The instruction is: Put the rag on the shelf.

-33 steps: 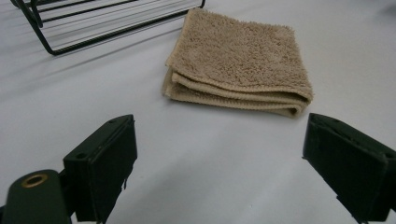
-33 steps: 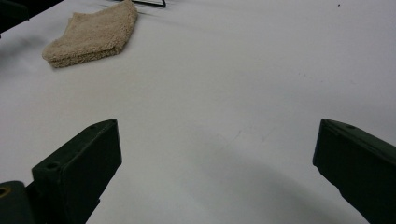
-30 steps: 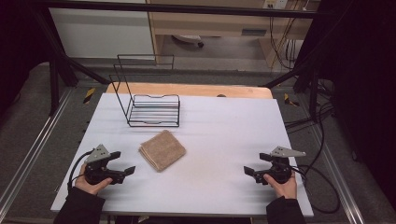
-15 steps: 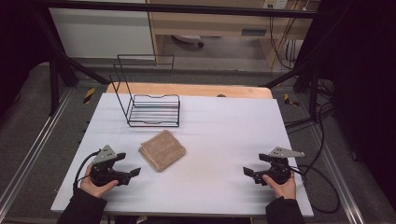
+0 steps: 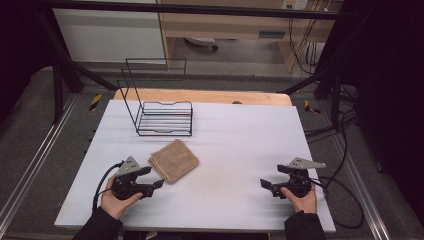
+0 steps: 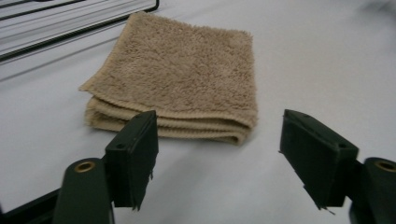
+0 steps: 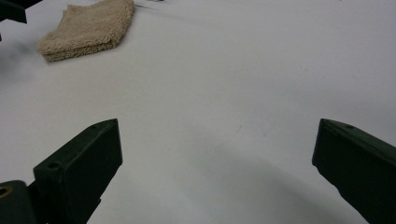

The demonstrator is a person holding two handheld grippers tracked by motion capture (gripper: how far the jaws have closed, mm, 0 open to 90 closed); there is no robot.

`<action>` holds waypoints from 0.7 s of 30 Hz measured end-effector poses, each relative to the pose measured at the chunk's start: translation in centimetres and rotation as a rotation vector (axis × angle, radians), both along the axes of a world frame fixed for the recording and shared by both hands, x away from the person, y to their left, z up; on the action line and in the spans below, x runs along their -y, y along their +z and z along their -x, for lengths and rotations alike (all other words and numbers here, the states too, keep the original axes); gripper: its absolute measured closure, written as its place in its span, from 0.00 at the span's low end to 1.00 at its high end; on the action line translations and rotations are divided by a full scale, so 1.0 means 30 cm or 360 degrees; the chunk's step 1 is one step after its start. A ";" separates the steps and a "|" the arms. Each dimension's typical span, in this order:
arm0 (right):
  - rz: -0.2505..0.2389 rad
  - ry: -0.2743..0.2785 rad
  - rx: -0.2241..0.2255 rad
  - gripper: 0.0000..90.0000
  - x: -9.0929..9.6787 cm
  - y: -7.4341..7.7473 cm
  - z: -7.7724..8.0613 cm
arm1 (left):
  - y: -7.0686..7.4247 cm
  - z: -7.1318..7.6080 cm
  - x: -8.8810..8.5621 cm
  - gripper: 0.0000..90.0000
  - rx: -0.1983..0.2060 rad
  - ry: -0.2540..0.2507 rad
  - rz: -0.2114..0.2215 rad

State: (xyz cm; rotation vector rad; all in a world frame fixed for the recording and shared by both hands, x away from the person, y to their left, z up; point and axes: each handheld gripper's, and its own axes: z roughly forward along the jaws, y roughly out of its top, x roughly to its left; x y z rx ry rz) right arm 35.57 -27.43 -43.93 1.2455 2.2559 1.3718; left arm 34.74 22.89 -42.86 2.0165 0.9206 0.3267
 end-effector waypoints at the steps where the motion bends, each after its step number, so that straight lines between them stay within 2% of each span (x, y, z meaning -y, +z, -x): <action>1: 0.0001 0.0001 -0.0001 0.02 0.000 0.000 0.000 | 0.000 0.000 0.011 0.39 -0.0009 0.0000 -0.0003; 2: 0.0001 0.0001 -0.0001 0.02 0.000 0.000 0.000 | 0.001 -0.002 0.021 0.39 -0.0017 -0.0003 -0.0004; 6: 0.0011 0.0003 0.0000 0.02 -0.001 -0.002 -0.002 | -0.002 -0.006 0.066 0.55 -0.0050 -0.0012 -0.0020; 12: 0.0018 0.0006 0.0001 0.02 0.000 -0.003 -0.003 | -0.027 -0.021 0.128 0.62 -0.0092 -0.0050 -0.0109; 17: 0.0017 0.0003 0.0003 0.02 0.000 -0.002 -0.003 | -0.052 -0.034 0.145 0.66 -0.0109 -0.0020 -0.0179; 21: 0.0018 0.0002 0.0001 0.02 -0.001 -0.003 -0.003 | -0.061 -0.041 0.147 0.76 -0.0121 0.0011 -0.0193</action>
